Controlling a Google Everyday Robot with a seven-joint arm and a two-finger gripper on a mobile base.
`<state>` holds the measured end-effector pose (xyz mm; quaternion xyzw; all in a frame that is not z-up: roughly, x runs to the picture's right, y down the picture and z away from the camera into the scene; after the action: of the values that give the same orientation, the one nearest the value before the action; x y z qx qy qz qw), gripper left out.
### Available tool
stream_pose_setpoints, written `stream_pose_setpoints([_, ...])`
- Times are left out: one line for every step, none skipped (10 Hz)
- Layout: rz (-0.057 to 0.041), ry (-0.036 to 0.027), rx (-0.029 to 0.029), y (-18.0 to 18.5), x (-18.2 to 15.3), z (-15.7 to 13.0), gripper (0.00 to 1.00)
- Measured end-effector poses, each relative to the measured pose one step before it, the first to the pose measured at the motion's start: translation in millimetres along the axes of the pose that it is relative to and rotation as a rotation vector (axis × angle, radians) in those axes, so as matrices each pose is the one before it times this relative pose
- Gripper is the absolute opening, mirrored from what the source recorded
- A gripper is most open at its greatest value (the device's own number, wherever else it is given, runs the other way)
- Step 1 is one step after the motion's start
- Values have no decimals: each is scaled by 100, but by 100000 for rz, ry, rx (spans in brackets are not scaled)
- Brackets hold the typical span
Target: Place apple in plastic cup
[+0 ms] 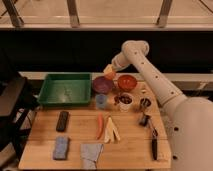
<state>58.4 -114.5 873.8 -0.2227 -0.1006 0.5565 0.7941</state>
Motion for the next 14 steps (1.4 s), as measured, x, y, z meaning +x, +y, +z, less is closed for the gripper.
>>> stream_pose_setpoints([-32,-31,-69,55,-51,15,0])
stream_pose_setpoints([-51,16,-35,38,-16,24,0])
stream_pose_setpoints([-388,238,140,93,44,55,0])
stream_pose_setpoints([-1200,479,94,286,178,17,0])
stream_pose_setpoints([-1805,127,-367,761,238,37,0])
stream_pose_setpoints([-1572,-337,-939,1174,526,-207,0])
stream_pose_setpoints([-1250,-655,-1463,1573,1111,-573,0])
stream_pose_setpoints([-1260,-713,-1798,1450,924,-443,0])
stream_pose_setpoints([-1598,-758,-2220,1571,563,-232,0])
stream_pose_setpoints([-1637,-562,-2784,1726,495,-8,0])
stream_pose_setpoints([-2533,-360,-3166,1650,245,162,0])
stream_pose_setpoints([-2286,195,-2694,1481,219,489,2])
stream_pose_setpoints([-1678,265,-2379,1237,163,672,10])
stream_pose_setpoints([-98,233,-1517,226,323,512,19])
